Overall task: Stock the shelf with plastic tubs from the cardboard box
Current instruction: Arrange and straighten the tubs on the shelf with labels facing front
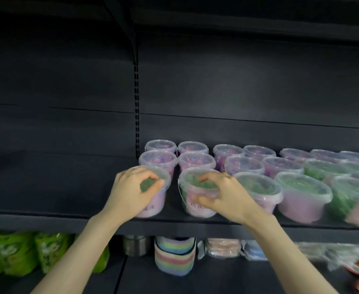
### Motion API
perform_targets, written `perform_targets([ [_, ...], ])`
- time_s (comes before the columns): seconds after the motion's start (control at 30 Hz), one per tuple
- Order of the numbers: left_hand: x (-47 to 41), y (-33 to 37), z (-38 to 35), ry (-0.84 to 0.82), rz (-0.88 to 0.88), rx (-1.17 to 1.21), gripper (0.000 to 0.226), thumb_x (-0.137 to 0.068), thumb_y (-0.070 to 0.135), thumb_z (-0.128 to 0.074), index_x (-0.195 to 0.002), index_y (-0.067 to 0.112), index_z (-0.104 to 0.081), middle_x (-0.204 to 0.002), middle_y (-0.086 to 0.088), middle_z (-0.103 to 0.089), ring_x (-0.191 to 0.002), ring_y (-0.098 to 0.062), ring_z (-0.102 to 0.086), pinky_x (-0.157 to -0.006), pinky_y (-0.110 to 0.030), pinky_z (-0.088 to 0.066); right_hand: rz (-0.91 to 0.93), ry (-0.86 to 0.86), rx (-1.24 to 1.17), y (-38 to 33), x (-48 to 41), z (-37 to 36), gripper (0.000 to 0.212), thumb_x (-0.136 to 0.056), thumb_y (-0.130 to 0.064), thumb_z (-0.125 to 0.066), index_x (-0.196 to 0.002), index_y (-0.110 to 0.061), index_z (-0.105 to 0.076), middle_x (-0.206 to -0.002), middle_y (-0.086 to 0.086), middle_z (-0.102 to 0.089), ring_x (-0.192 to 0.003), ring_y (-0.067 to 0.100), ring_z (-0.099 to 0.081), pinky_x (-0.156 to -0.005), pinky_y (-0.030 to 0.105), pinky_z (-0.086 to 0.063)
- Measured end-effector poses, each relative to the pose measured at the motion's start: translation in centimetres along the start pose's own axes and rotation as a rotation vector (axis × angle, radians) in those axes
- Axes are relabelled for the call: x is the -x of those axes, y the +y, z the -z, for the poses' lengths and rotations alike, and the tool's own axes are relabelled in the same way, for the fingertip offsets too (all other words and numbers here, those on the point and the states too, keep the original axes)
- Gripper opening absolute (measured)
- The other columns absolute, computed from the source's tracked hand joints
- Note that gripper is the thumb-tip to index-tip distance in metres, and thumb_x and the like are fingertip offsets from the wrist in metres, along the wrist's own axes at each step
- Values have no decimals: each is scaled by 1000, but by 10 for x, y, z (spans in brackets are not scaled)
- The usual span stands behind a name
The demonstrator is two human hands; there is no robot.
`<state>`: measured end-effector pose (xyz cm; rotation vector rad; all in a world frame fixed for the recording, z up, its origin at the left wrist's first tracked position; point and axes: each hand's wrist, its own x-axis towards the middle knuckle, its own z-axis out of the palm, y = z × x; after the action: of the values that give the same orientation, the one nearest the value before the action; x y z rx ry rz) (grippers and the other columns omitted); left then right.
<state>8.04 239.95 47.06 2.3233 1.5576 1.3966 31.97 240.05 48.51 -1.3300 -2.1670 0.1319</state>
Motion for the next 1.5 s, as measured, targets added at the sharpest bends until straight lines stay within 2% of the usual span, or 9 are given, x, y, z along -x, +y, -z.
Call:
perform_targets([
  [0.13,20,14,-9,12,-17,-89,44,-76,52,-55,-104,21,-70,-114,15,-62,-118,-15,-48,-111,-44,-20,61,-12,51,4,15,-4,47,-85,-34,-64,-131,-29,-52,-138,-8,-50,-134,17,-35,-111,42,-24],
  [0.33,30,19,-16,-37,60,-286,46,-86,48,-57,-130,37,-51,-132,6,-42,-124,-19,-28,-104,-33,-15,-7,-12,55,-2,14,-5,43,-88,-35,-62,-129,-26,-55,-130,6,-44,-122,26,-41,-107,40,-32],
  [0.47,25,13,-13,-99,39,-467,57,-86,52,-52,-134,24,-39,-138,5,-45,-126,-19,-33,-95,-33,-20,-41,-38,-32,-4,15,-3,36,-90,-25,-60,-126,-21,-58,-121,6,-45,-118,28,-43,-104,37,-34],
  [0.57,27,9,-10,-26,-3,-416,47,-83,51,-59,-119,23,-49,-126,9,-55,-117,-16,-41,-83,-28,-19,-56,-34,-52,-6,16,-1,34,-91,-19,-59,-124,-17,-58,-123,7,-47,-121,26,-43,-105,32,-31],
  [0.77,29,-3,-14,58,-46,-278,44,-76,51,-68,-113,27,-60,-117,8,-48,-114,-14,-30,-87,-25,-19,-122,1,-26,-14,12,-5,36,-88,-23,-61,-121,-12,-56,-129,7,-49,-124,25,-39,-106,31,-26],
  [0.93,35,-13,-10,-21,-38,-97,54,-75,33,-75,-126,30,-55,-125,8,-45,-119,-11,-24,-95,-25,-26,-151,17,-62,-17,9,0,38,-86,-33,-66,-119,-15,-59,-128,4,-55,-119,22,-49,-101,35,-38],
  [1.2,41,-11,-16,44,-9,26,52,-74,22,-77,-122,18,-57,-131,5,-48,-139,-17,-17,-106,-29,-20,-118,51,-189,-12,13,-7,25,-87,-19,-65,-111,-12,-61,-125,5,-54,-122,24,-45,-106,41,-33],
  [1.37,48,-9,-26,32,86,128,67,-74,22,-78,-129,34,-43,-153,11,-9,-136,-20,-24,-101,-36,-32,-108,103,-111,-11,21,-18,35,-89,-20,-61,-124,-17,-57,-134,4,-49,-132,25,-30,-112,37,-21],
  [1.5,56,-6,-36,93,223,259,111,-68,29,-82,-142,50,-1,-154,8,0,-134,-17,-27,-98,-35,-34,-81,227,-96,-14,28,-37,55,-87,-16,-64,-137,-19,-44,-152,4,-26,-143,24,-10,-116,33,-9],
])
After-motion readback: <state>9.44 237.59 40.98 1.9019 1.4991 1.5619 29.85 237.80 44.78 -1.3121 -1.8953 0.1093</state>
